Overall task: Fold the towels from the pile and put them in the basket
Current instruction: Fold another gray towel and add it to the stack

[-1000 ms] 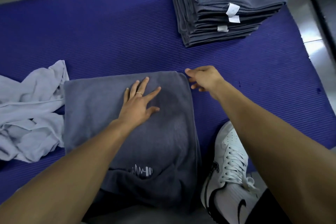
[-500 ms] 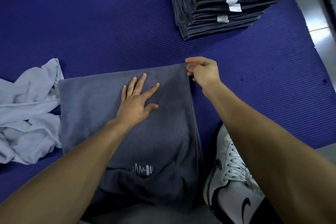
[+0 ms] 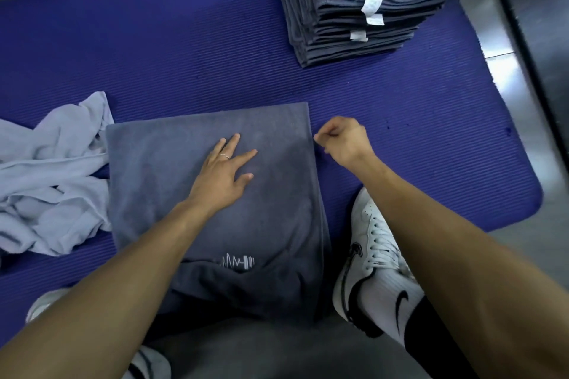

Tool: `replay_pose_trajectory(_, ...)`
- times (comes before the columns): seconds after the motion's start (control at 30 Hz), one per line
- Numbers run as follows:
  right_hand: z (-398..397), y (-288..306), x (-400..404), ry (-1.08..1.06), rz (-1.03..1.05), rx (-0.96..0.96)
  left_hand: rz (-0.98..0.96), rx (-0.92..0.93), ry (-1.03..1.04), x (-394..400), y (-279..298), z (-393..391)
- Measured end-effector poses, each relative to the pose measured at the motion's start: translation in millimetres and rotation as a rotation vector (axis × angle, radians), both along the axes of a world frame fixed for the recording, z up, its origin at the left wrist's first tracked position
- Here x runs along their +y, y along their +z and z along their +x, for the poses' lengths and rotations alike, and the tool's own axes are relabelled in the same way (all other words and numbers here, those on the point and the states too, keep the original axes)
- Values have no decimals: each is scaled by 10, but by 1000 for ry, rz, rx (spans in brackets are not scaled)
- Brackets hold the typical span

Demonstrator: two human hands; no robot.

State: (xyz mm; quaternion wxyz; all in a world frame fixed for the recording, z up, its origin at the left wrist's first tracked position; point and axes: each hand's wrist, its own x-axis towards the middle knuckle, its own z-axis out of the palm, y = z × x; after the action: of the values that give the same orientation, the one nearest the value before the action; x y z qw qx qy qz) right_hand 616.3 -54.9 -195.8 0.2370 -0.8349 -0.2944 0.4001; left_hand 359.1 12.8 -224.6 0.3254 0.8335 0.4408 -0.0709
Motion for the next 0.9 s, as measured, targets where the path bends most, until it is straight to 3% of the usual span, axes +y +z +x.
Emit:
replay_pose_trajectory(0.13,-200,323,-437,5,22,63,-31,-276,193,-364,396,-197)
replay_pose_trajectory(0.23,-465,556,-794,-59,54,127,-38,-366,252,-727,673,-323)
replay_pose_trajectory(0.6,-1496,376,-2419,-165,-199,189,-165,-133,62,-1793,769,-922)
replay_pose_trajectory(0.8,-1605,221,-2700,-121,-273,155,-167,-141,100,-1949,887,-918)
replay_pose_trajectory(0.9,-1633,115,-2646,-169,-307,277,-202,-159,159,-2000,904,-972)
